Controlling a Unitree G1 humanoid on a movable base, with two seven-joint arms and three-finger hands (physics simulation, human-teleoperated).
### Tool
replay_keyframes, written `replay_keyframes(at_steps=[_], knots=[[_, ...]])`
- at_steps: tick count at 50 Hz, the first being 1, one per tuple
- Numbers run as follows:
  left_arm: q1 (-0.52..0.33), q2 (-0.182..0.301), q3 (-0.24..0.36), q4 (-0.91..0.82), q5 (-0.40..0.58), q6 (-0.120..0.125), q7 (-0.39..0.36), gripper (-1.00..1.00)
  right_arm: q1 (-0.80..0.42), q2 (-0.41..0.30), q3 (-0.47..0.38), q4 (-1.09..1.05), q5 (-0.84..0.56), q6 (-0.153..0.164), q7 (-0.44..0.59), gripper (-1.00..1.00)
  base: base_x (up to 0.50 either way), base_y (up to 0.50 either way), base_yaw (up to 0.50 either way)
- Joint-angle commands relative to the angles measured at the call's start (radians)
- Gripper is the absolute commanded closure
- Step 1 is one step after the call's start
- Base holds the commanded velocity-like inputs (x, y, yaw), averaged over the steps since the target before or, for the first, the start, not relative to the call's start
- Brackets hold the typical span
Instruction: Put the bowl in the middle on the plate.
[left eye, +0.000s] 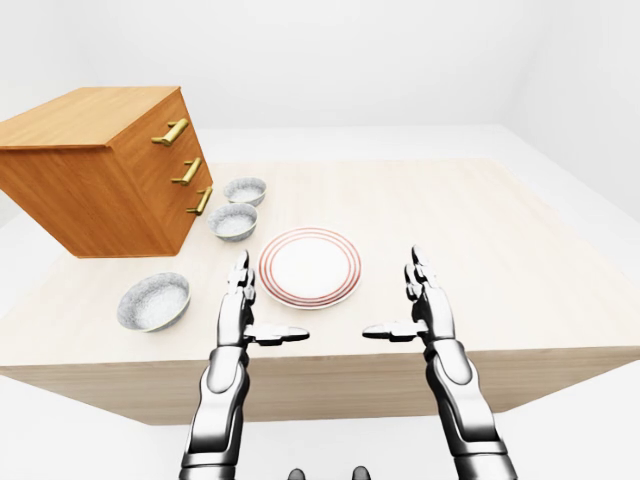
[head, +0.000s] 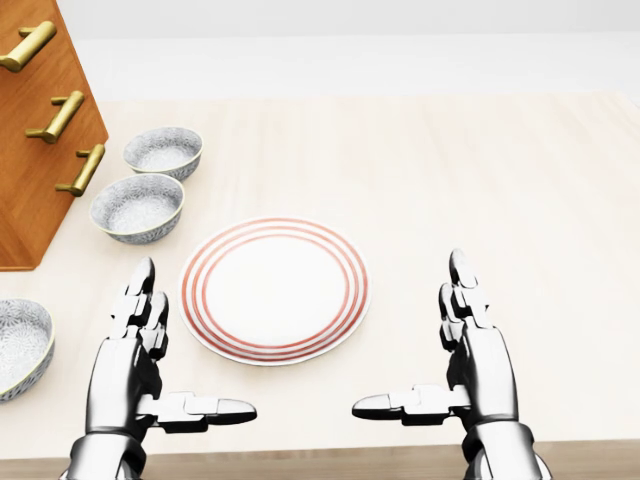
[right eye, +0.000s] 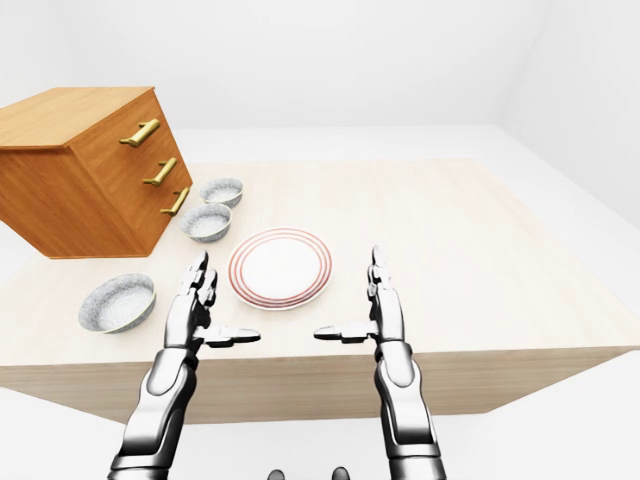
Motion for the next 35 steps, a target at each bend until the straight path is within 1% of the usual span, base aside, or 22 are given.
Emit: replay_keyframes(at_steps=[1, 6, 11, 12, 14, 16, 17, 19, 20, 21, 22, 23, 24, 25, 26, 28, 29, 31, 32, 33, 34, 35], knots=[[0.012, 0.013, 0.022, -0.060, -0.019, 0.084, -0.023, -1.00, 0.000, -0.012, -0.023, 0.023, 0.012, -0.023, 0.026, -1.00, 0.00, 0.00, 0.00], [0.015, 0.007, 0.021, -0.056, -0.037, 0.086, -0.037, -1.00, 0.003, -0.011, -0.018, 0.012, 0.005, -0.016, 0.024, -1.00, 0.00, 0.00, 0.00], [0.017, 0.009, 0.027, -0.049, -0.036, 0.072, -0.031, -1.00, 0.006, -0.011, -0.019, 0.016, 0.005, -0.025, 0.027, -1.00, 0.00, 0.00, 0.00], [0.020, 0.009, 0.019, -0.047, -0.020, 0.062, -0.027, -1.00, 0.008, -0.011, -0.018, 0.012, 0.005, -0.024, 0.027, -1.00, 0.00, 0.00, 0.00], [0.022, 0.008, 0.017, -0.058, -0.004, 0.067, -0.011, -1.00, 0.004, -0.012, -0.020, 0.026, 0.005, -0.033, 0.028, -1.00, 0.00, 0.00, 0.00], [0.009, 0.010, 0.042, -0.036, -0.034, 0.067, -0.012, -1.00, 0.000, -0.011, -0.019, 0.031, 0.002, -0.033, 0.027, -1.00, 0.00, 0.00, 0.00], [0.009, 0.011, 0.044, -0.038, -0.036, 0.079, -0.005, -1.00, -0.003, -0.012, -0.020, 0.039, 0.002, -0.038, 0.027, -1.00, 0.00, 0.00, 0.00], [0.004, 0.013, 0.044, -0.026, -0.029, 0.048, -0.001, -1.00, -0.003, -0.012, -0.020, 0.038, 0.001, -0.037, 0.027, -1.00, 0.00, 0.00, 0.00], [0.003, 0.018, 0.045, -0.010, 0.007, 0.044, 0.030, -1.00, -0.002, -0.012, -0.020, 0.033, 0.001, -0.033, 0.026, -1.00, 0.00, 0.00, 0.00], [-0.005, 0.024, 0.047, 0.041, 0.062, -0.002, 0.074, -1.00, 0.001, -0.011, -0.018, 0.018, 0.000, -0.022, 0.025, -1.00, 0.00, 0.00, 0.00], [-0.014, 0.021, 0.060, 0.049, 0.068, 0.033, 0.108, -1.00, 0.007, -0.011, -0.016, 0.006, -0.002, -0.015, 0.025, -1.00, 0.00, 0.00, 0.00], [-0.014, 0.021, 0.060, 0.050, 0.068, 0.035, 0.110, -1.00, 0.007, -0.010, -0.016, 0.005, -0.002, -0.014, 0.025, -1.00, 0.00, 0.00, 0.00], [-0.028, 0.002, 0.097, 0.015, -0.031, 0.077, 0.109, -1.00, 0.007, -0.010, -0.016, 0.005, -0.002, -0.014, 0.025, -1.00, 0.00, 0.00, 0.00], [-0.019, 0.006, 0.112, 0.013, -0.124, 0.036, 0.044, -1.00, 0.000, -0.011, -0.018, 0.030, -0.002, -0.033, 0.027, -1.00, 0.00, 0.00, 0.00], [-0.009, 0.012, 0.128, -0.060, -0.179, 0.086, 0.052, -1.00, 0.005, -0.011, -0.016, 0.012, -0.003, -0.020, 0.026, -1.00, 0.00, 0.00, 0.00], [-0.008, 0.016, 0.125, -0.065, -0.187, 0.086, 0.056, -1.00, 0.005, -0.010, -0.016, 0.011, -0.003, -0.019, 0.026, -1.00, 0.00, 0.00, 0.00], [-0.003, 0.030, 0.090, -0.062, -0.151, 0.086, 0.023, -1.00, 0.004, -0.010, -0.017, 0.012, -0.001, -0.018, 0.026, -1.00, 0.00, 0.00, 0.00], [0.004, 0.038, 0.062, -0.051, -0.070, 0.085, 0.022, -1.00, 0.006, -0.010, -0.017, 0.007, 0.001, -0.015, 0.026, -1.00, 0.00, 0.00, 0.00], [0.007, 0.045, 0.045, -0.038, -0.029, 0.062, 0.003, -1.00, 0.004, -0.010, -0.017, 0.014, 0.001, -0.019, 0.026, -1.00, 0.00, 0.00, 0.00], [0.011, 0.042, 0.041, -0.051, -0.011, 0.056, -0.005, -1.00, 0.006, -0.010, -0.016, 0.008, 0.000, -0.014, 0.025, -1.00, 0.00, 0.00, 0.00], [0.010, 0.046, 0.046, -0.049, 0.025, 0.037, 0.005, -1.00, 0.007, -0.009, -0.016, 0.002, 0.000, -0.013, 0.025, -1.00, 0.00, 0.00, 0.00], [0.011, 0.044, 0.052, -0.049, 0.032, 0.040, 0.003, -1.00, 0.006, -0.010, -0.016, 0.007, -0.001, -0.017, 0.025, -1.00, 0.00, 0.00, 0.00]])
